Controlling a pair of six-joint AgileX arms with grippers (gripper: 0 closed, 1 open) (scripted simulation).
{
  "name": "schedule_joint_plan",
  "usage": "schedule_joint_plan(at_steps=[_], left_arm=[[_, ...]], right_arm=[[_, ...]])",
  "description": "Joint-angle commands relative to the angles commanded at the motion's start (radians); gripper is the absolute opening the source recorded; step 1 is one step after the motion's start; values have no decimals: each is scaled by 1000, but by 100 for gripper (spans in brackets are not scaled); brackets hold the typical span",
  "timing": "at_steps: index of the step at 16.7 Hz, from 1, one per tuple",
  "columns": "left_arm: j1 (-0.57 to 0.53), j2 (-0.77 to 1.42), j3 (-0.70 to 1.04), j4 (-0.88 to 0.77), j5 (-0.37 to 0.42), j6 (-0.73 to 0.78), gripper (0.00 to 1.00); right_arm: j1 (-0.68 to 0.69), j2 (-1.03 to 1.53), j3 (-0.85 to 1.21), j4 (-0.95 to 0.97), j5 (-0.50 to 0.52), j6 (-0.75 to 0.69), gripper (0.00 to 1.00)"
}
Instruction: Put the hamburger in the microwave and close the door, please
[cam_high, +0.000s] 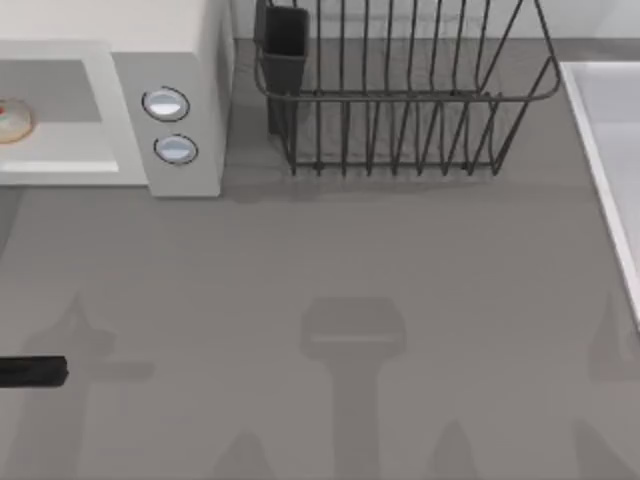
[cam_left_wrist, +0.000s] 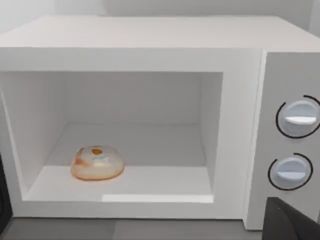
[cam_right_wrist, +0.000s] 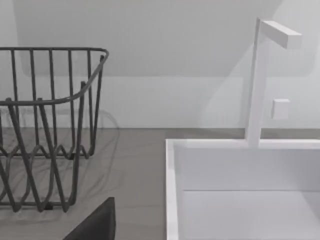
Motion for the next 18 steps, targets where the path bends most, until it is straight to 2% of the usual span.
schedule_joint_plan(at_steps=[4,7,12,18], left_arm=[[-4,4,-3,2,-1,0,0],[54,52,59,-15,50,41,0],[313,309,342,-123,267,197,0],[741,875,770,-374,582,443,0]], right_arm=[[0,0,0,0,0,0,100],[0,0,0,0,0,0,100],[0,0,0,0,0,0,100],[0,0,0,0,0,0,100]])
